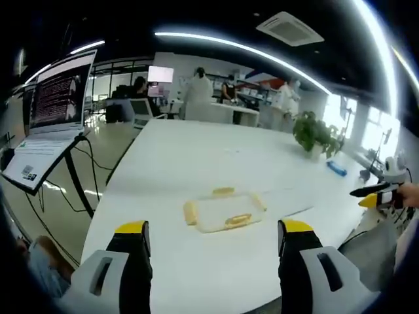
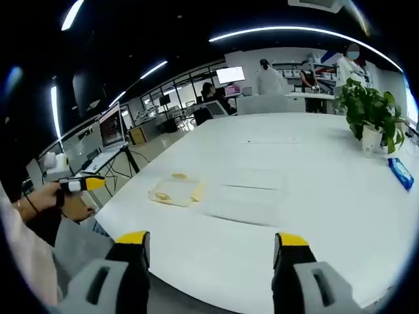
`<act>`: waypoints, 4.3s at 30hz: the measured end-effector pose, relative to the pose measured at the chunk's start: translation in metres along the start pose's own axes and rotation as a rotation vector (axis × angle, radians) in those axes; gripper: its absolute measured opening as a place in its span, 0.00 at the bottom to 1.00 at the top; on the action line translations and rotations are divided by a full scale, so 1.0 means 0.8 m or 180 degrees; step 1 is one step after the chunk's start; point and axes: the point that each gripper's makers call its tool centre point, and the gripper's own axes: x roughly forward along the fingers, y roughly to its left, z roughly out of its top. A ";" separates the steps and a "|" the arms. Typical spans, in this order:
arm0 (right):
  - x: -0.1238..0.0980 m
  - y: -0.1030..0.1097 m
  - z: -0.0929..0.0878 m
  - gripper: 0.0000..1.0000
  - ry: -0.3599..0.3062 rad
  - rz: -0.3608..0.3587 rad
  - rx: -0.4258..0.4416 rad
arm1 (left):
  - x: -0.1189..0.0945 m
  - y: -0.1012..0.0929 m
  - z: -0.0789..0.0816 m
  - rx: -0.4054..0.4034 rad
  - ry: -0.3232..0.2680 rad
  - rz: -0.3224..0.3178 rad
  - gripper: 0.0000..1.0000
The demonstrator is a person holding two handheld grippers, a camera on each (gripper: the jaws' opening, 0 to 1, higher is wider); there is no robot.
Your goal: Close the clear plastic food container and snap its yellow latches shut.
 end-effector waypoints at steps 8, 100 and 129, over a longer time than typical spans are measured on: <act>0.000 0.001 0.008 0.77 -0.0043 0.0013 -0.0024 | -0.001 -0.002 -0.001 -0.0039 -0.0036 -0.0011 0.79; 0.069 0.014 0.032 0.77 0.0342 0.0415 -0.0492 | 0.056 -0.009 -0.026 0.0877 0.0706 -0.0518 0.74; 0.204 0.056 0.061 0.75 0.0843 0.1136 -0.1491 | 0.157 -0.018 -0.016 0.1401 0.1123 -0.1298 0.73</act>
